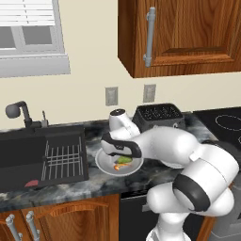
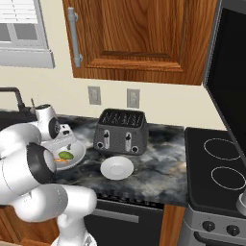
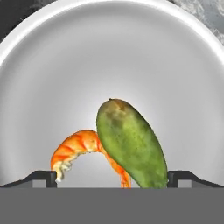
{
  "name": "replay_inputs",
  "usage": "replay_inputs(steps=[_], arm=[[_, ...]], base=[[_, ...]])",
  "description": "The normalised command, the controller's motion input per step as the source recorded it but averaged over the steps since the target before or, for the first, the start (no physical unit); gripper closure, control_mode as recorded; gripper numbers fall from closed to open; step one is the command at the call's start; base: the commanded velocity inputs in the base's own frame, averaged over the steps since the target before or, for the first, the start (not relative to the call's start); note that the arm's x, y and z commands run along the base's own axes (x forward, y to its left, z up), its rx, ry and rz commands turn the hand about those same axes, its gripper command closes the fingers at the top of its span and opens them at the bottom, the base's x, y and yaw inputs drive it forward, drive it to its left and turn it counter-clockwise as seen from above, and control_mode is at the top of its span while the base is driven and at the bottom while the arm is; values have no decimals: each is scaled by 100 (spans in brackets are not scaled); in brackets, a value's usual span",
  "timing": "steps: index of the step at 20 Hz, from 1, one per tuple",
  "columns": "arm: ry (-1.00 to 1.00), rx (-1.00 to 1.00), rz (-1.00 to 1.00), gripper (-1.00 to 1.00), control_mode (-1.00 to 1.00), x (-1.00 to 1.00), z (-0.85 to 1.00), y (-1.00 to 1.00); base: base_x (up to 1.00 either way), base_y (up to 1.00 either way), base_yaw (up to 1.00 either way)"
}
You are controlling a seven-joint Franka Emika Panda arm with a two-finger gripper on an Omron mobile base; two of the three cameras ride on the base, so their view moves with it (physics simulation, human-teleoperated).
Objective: Remove the mango from the bowl and place it on the small plate. Then place the bowl with only the shrimp in the microwave, close the door, and press the start button to microwave the shrimp.
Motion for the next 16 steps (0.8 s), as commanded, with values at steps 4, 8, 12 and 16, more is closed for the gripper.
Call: replay_inputs(steps=[4, 8, 12, 16], arm=[[0, 0, 3, -100, -100, 21, -9, 0], [0, 0, 2, -100, -100, 25, -20, 0], [0, 0, 2, -100, -100, 26, -24, 0], [0, 0, 1, -100, -100, 0, -8, -6]], base=[[0, 0, 0], [0, 0, 0], [0, 0, 0], [0, 0, 0]])
